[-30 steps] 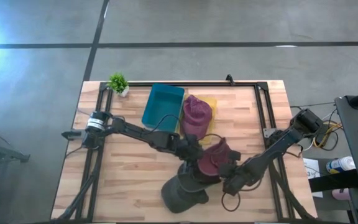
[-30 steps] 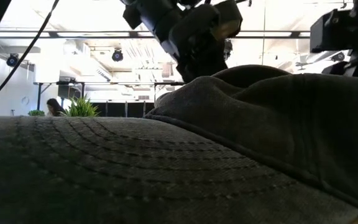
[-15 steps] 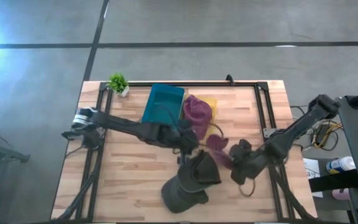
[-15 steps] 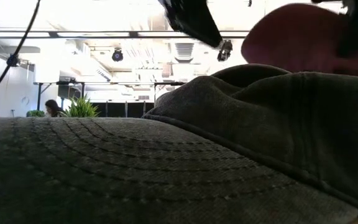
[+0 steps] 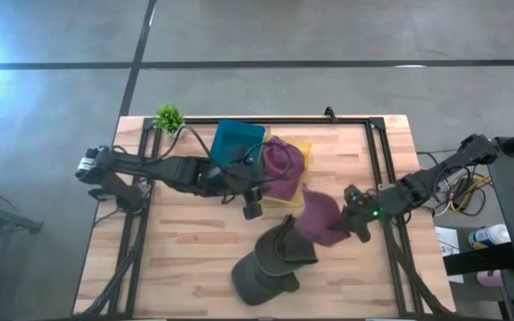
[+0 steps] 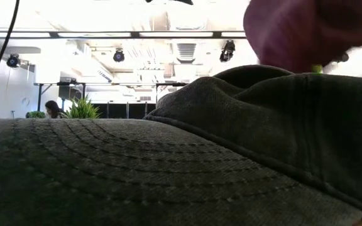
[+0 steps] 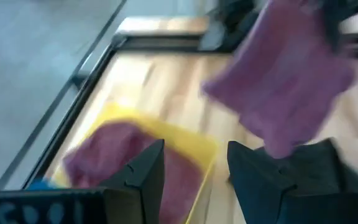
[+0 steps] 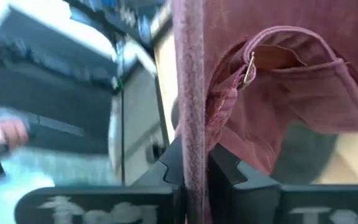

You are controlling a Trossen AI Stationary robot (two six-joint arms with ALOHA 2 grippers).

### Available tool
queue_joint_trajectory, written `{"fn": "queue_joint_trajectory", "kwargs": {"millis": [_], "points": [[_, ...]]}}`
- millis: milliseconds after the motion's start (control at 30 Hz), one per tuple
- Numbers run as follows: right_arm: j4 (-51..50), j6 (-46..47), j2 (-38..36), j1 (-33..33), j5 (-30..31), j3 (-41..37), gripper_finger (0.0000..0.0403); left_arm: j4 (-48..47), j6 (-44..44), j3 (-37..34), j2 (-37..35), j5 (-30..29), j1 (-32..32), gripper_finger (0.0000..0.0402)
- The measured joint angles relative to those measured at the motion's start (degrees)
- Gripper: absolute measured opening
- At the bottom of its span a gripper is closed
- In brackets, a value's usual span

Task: Pick & Place hat
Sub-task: Put the red cap into the yellow bin

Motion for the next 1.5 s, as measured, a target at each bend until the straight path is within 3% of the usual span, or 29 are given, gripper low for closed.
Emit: {"fn": "queue_joint_trajectory", "kwargs": {"millis": [200,367,600,867,1100,1267,1367,1500], "points": [[1.3,-1.9,3.6,-2.3,-13.8,-0.8,0.0023,6.4,18.7,0.1,2.6,14.5,0.6,0.0168],[0.9,-3.8,8.4,-3.1,-21.5,1.5,0.0023,9.6,19.7,1.6,7.5,22.5,2.6,0.0168],[1.0,-3.7,12.2,-4.1,-23.8,2.2,0.0023,8.8,17.8,8.3,15.6,34.0,3.4,0.0168],[1.0,-3.9,12.1,-5.8,-23.2,2.2,0.0023,5.1,16.4,12.7,20.2,38.0,3.6,0.0168],[4.2,-4.6,11.7,-6.4,-23.2,2.2,0.0023,5.2,17.5,12.8,22.2,34.3,4.1,0.0168],[4.3,-4.6,11.6,-6.5,-23.2,2.2,0.0023,6.5,16.6,12.8,22.8,37.7,4.8,0.0166],[4.3,-4.3,11.6,-6.5,-23.4,2.2,0.0031,6.5,16.8,12.8,23.0,38.0,4.8,0.0152],[4.5,-3.6,11.5,-6.5,-23.4,2.2,0.0062,6.5,17.0,12.6,23.0,38.8,4.8,0.0100]]}}
